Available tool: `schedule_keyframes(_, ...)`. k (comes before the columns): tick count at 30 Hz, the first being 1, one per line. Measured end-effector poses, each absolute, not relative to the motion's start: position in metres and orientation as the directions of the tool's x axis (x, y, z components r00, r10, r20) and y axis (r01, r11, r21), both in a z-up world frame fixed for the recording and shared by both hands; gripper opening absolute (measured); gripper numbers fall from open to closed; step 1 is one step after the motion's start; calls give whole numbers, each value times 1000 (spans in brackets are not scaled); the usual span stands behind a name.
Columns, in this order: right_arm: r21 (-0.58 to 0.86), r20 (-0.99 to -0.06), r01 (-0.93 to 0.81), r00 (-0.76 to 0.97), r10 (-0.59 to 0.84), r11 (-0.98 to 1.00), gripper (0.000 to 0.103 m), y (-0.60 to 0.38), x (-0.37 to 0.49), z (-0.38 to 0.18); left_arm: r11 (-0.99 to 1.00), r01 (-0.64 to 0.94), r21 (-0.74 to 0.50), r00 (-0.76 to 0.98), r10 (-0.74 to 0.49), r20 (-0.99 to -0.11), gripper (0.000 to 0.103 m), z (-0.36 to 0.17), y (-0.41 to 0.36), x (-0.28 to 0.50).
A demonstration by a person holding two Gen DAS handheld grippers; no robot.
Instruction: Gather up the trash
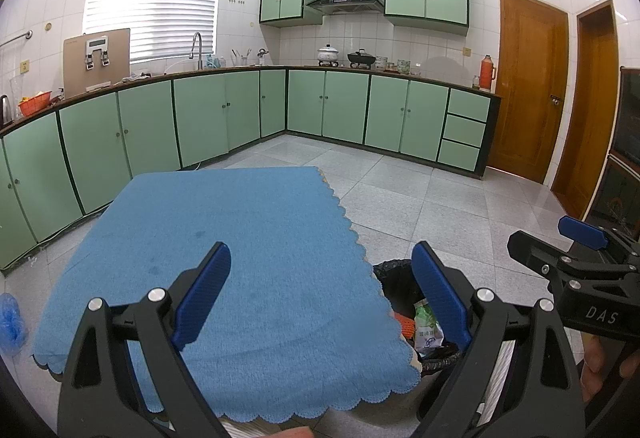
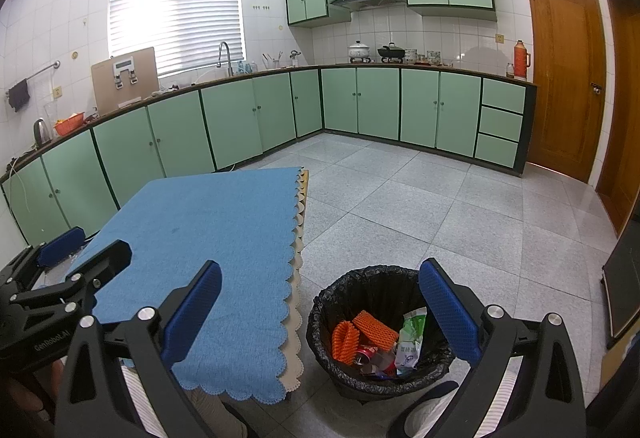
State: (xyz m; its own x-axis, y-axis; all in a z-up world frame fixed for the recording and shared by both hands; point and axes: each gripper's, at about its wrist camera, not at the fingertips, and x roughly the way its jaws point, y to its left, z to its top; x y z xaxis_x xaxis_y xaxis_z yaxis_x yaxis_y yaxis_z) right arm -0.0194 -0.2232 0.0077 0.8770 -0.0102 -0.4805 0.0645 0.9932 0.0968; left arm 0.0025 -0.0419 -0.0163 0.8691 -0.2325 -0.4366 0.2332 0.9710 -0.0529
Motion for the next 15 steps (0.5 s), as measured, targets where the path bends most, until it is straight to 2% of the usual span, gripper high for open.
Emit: schedule_keyframes(15, 95, -482, 64, 876, -10, 993, 97, -223, -19, 8, 972, 230, -54, 868, -230, -440, 89, -20, -39, 4)
